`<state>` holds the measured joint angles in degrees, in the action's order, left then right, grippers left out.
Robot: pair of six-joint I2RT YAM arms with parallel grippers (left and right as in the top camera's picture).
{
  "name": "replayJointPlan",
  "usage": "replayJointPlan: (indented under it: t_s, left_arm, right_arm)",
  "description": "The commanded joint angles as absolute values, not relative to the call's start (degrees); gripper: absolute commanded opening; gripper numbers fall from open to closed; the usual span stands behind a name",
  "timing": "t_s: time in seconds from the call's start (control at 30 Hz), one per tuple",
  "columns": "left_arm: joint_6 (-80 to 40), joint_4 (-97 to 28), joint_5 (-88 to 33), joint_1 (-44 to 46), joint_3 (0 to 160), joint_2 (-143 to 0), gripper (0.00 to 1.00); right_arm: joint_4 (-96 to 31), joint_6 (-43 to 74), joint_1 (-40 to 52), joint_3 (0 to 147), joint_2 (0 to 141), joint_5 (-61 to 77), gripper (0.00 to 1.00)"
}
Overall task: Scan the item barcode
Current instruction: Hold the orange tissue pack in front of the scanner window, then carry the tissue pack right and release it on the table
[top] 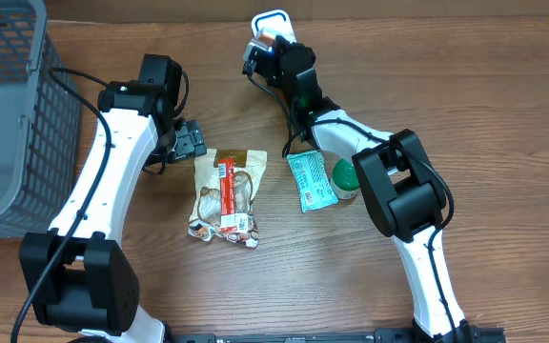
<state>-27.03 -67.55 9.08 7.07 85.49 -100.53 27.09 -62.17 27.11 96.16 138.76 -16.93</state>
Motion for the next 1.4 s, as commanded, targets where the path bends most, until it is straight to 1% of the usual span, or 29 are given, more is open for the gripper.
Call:
replayJointPlan:
  t_s: [0.0,0.17,0.3,0.37,0.47,0.6,0.7,0.8,0.87,0.93,1.03,1.13,1.3,1.33,1.37]
  left_arm:
    - [-27.0,-67.4,9.6,6.9,86.5,-100.6,1.0]
    - [-27.0,-67.4,9.6,6.9,86.5,-100.6,1.0]
    - [-27.0,-67.4,9.6,6.9,86.5,-100.6,1.0]
    - [-27.0,-67.4,9.6,6.9,86.5,-100.6,1.0]
    - [-27.0,-67.4,9.6,6.9,86.5,-100.6,1.0]
    - [-27.0,-67.4,9.6,6.9,86.5,-100.6,1.0]
    - [-27.0,-67.4,9.6,6.9,86.5,-100.6,0.99]
    - [-27.0,-67.4,9.6,6.9,86.5,-100.6,1.0]
    - [-27.0,-67.4,9.6,6.9,86.5,-100.6,1.0]
    - [-27.0,-67.4,9.6,6.9,86.5,-100.6,1.0]
    - [-27.0,-67.4,9.6,6.9,86.5,-100.6,0.99]
    - [-27.0,-67.4,9.6,6.9,86.5,-100.6,0.99]
    - [-27.0,-67.4,9.6,6.9,86.5,-100.6,0.99]
    - [-27.0,-67.4,9.6,6.9,86.5,-100.6,1.0]
    - [-27.0,-67.4,9.6,6.9,86.5,-100.6,0.99]
  right_arm:
    - [29.1,-53.5,27.5,97.0,136.9,-23.6,0.03]
    - [26.8,-43.6,27.8,97.0,127.9,-24.0,0.04]
    - [16.6,-34.1,27.6,97.0,118.2,-23.9,0.04]
    - [8.1,-28.8,26.9,97.0,113.1,-23.9,0.03]
    - [-8.9,-19.2,24.6,97.0,105.9,-23.3,0.03]
    - [-30.6,-11.4,19.6,97.0,100.1,-16.3,0.03]
    - [-45.8,-8.2,14.7,97.0,98.8,-9.5,0.04]
    - [-59.7,-7.6,9.4,95.7,99.1,-6.7,0.04]
    - [-64.8,-7.5,6.3,92.8,99.4,-6.8,0.04]
    - [-66.1,-6.8,3.2,88.2,99.5,-6.8,0.04]
    - [-64.5,-2.5,-0.4,81.6,99.5,-6.8,0.04]
    - [-60.0,0.6,-4.0,74.8,99.5,-7.5,0.04]
    - [-52.6,1.0,-8.0,66.9,99.5,-7.6,0.04]
    - [-51.8,1.4,-8.3,66.2,99.5,-7.6,0.09]
    - [-51.1,1.6,-8.7,65.7,99.5,-7.6,0.32]
